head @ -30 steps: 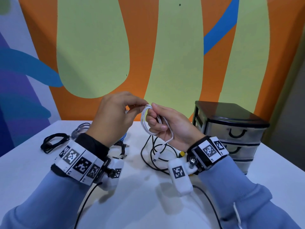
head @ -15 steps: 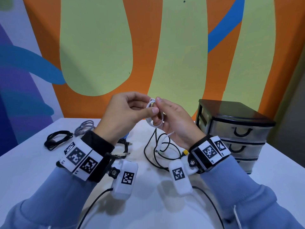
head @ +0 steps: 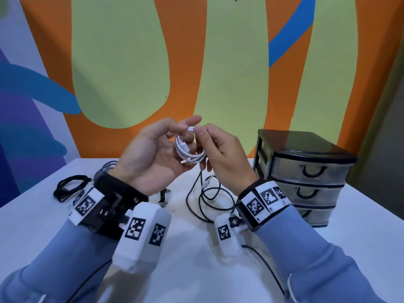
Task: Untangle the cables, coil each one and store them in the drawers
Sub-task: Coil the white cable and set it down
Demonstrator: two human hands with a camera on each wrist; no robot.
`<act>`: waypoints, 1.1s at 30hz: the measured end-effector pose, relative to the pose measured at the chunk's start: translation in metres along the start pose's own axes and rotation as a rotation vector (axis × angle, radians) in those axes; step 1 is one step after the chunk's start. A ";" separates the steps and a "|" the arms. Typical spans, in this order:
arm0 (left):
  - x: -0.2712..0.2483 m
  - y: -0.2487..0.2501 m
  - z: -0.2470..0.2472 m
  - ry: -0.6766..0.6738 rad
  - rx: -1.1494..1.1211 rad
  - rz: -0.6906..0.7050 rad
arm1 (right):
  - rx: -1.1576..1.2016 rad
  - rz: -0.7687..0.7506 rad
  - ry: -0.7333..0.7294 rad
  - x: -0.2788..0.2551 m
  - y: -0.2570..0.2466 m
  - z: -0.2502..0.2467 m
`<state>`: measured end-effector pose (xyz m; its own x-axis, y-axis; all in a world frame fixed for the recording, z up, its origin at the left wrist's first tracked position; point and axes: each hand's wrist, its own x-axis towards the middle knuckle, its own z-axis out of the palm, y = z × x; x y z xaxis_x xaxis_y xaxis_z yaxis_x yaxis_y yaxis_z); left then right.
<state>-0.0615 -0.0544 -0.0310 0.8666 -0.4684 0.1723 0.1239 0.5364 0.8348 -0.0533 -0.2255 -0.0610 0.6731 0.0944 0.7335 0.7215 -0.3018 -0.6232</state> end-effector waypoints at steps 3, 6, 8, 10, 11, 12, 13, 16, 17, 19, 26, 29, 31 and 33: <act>-0.003 0.002 -0.001 -0.028 0.132 0.071 | 0.035 -0.014 0.007 0.002 -0.003 -0.004; -0.002 0.003 0.000 0.064 0.295 0.193 | 0.238 0.113 -0.022 0.004 -0.004 -0.004; 0.001 0.003 -0.002 0.128 0.423 0.271 | 0.425 0.222 -0.011 0.005 -0.004 -0.002; 0.002 0.001 -0.002 0.160 0.513 0.299 | 0.552 0.303 0.014 0.005 -0.002 0.002; 0.002 0.000 -0.002 0.160 0.492 0.284 | 0.571 0.320 0.027 0.005 -0.001 0.005; 0.002 -0.001 -0.001 0.147 0.430 0.247 | 0.552 0.310 0.037 0.004 -0.001 0.007; 0.001 -0.002 0.001 0.118 0.343 0.198 | 0.500 0.278 0.046 0.004 0.000 0.009; 0.000 -0.002 0.001 0.027 0.101 0.084 | 0.304 0.133 0.063 0.004 -0.003 0.009; 0.000 -0.001 0.000 0.024 0.069 0.081 | 0.267 0.108 0.068 0.003 -0.004 0.007; 0.001 0.002 -0.001 0.047 0.156 0.150 | 0.277 0.123 0.068 0.003 -0.006 0.005; 0.000 0.014 -0.018 0.216 0.900 0.596 | 0.498 0.244 0.108 0.007 -0.008 -0.002; 0.004 0.008 -0.017 0.167 0.891 0.500 | 0.506 0.281 0.039 0.006 -0.005 -0.003; 0.006 0.003 -0.016 0.113 0.984 0.461 | 0.433 0.280 -0.010 0.004 -0.004 0.000; 0.009 0.001 -0.019 0.096 1.075 0.505 | 0.401 0.292 -0.029 0.003 -0.002 0.001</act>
<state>-0.0446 -0.0445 -0.0385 0.7389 -0.2943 0.6061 -0.6710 -0.2395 0.7017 -0.0525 -0.2235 -0.0576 0.8567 0.0886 0.5081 0.5036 0.0690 -0.8612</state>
